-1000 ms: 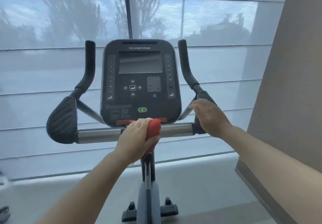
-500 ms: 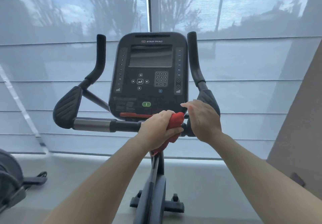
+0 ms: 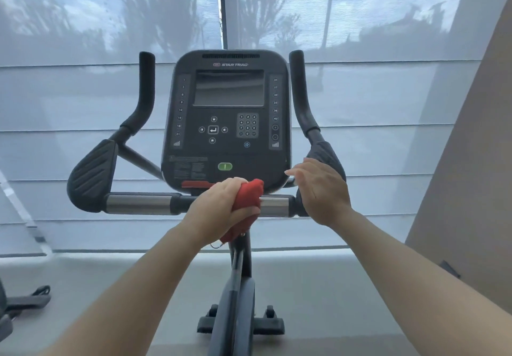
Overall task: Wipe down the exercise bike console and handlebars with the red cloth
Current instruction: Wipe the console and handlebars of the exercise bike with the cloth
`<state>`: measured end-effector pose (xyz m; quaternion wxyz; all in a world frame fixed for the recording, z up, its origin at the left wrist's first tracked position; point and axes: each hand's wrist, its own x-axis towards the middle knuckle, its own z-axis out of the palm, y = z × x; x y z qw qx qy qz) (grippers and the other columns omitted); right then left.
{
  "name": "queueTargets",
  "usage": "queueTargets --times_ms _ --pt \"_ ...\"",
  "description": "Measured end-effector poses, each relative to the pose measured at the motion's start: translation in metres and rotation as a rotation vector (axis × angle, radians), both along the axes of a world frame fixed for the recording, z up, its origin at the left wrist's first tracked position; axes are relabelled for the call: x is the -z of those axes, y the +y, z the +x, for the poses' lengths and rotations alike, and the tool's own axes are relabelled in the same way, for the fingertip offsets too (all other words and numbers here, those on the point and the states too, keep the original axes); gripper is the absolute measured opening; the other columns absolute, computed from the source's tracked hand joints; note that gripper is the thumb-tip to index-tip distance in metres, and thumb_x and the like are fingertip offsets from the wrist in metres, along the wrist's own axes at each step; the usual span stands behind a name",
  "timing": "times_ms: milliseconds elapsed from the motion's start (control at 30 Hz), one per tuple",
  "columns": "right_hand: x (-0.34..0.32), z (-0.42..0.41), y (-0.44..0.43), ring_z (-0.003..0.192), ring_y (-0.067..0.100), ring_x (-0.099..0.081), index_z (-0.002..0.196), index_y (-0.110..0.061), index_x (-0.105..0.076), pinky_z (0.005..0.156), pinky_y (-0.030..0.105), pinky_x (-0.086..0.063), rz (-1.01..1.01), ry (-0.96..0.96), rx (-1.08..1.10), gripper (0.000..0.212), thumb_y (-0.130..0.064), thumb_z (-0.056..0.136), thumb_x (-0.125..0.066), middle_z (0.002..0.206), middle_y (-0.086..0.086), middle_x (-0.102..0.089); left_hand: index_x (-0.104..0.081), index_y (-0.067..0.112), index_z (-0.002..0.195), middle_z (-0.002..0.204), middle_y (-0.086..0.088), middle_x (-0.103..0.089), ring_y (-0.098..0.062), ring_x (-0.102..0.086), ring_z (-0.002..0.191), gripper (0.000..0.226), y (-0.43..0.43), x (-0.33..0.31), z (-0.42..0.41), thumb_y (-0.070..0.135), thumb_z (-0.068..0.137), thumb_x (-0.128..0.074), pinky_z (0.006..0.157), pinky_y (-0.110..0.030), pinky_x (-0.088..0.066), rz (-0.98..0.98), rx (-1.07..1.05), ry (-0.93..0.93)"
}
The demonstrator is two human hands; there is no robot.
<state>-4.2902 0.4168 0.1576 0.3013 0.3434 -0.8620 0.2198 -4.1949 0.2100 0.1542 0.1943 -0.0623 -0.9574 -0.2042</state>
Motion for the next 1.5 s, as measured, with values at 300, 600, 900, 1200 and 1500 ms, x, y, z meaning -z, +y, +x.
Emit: queueTargets --times_ms 300,600,900,1200,1500 --pt "-0.002 -0.001 0.0 0.107 0.02 -0.052 0.112 -0.02 -0.065 0.1 0.035 -0.037 0.065 0.024 -0.008 0.066 -0.036 0.091 -0.004 0.104 -0.004 -0.066 -0.051 0.022 0.112 0.106 0.002 -0.057 -0.02 -0.052 0.1 0.045 0.017 -0.004 0.002 0.054 0.082 -0.058 0.089 -0.038 -0.045 -0.022 -0.098 -0.031" --pt "-0.012 -0.035 0.03 0.122 0.005 -0.043 0.119 -0.022 -0.057 0.098 0.017 -0.028 -0.281 -0.239 -0.29 0.055 -0.043 0.093 -0.013 0.126 -0.006 -0.055 -0.052 0.024 0.104 0.1 0.004 -0.061 -0.018 -0.057 0.09 0.038 0.071 -0.018 -0.018 0.055 0.083 -0.057 0.083 -0.04 -0.049 -0.024 -0.138 -0.158" --pt "-0.002 -0.065 0.037 0.13 0.013 -0.038 0.118 -0.02 -0.062 0.111 0.032 -0.025 -0.27 -0.217 -0.307 0.064 -0.043 0.09 -0.009 0.131 -0.004 -0.055 -0.053 0.027 0.113 0.108 0.009 -0.061 -0.015 -0.056 0.099 0.042 0.091 0.0 -0.018 0.052 0.08 -0.061 0.089 -0.037 -0.047 0.05 -0.177 0.006" --pt "-0.003 -0.064 0.038 0.137 0.016 -0.029 0.122 -0.021 -0.058 0.114 0.034 -0.019 -0.142 -0.204 -0.262 0.059 -0.037 0.091 -0.01 0.14 -0.001 -0.047 -0.044 0.03 0.123 0.122 0.01 -0.054 -0.013 -0.051 0.109 0.055 0.04 -0.001 0.012 0.043 0.077 -0.071 0.097 -0.033 -0.044 -0.074 -0.232 -0.025" --pt "-0.001 -0.064 0.034 0.135 0.016 -0.031 0.121 -0.022 -0.059 0.114 0.035 -0.022 -0.134 -0.191 -0.205 0.065 -0.044 0.089 -0.007 0.14 -0.001 -0.047 -0.051 0.024 0.117 0.11 0.006 -0.059 -0.017 -0.053 0.103 0.042 0.011 -0.008 0.02 0.043 0.082 -0.066 0.094 -0.038 -0.044 0.041 -0.292 -0.064"
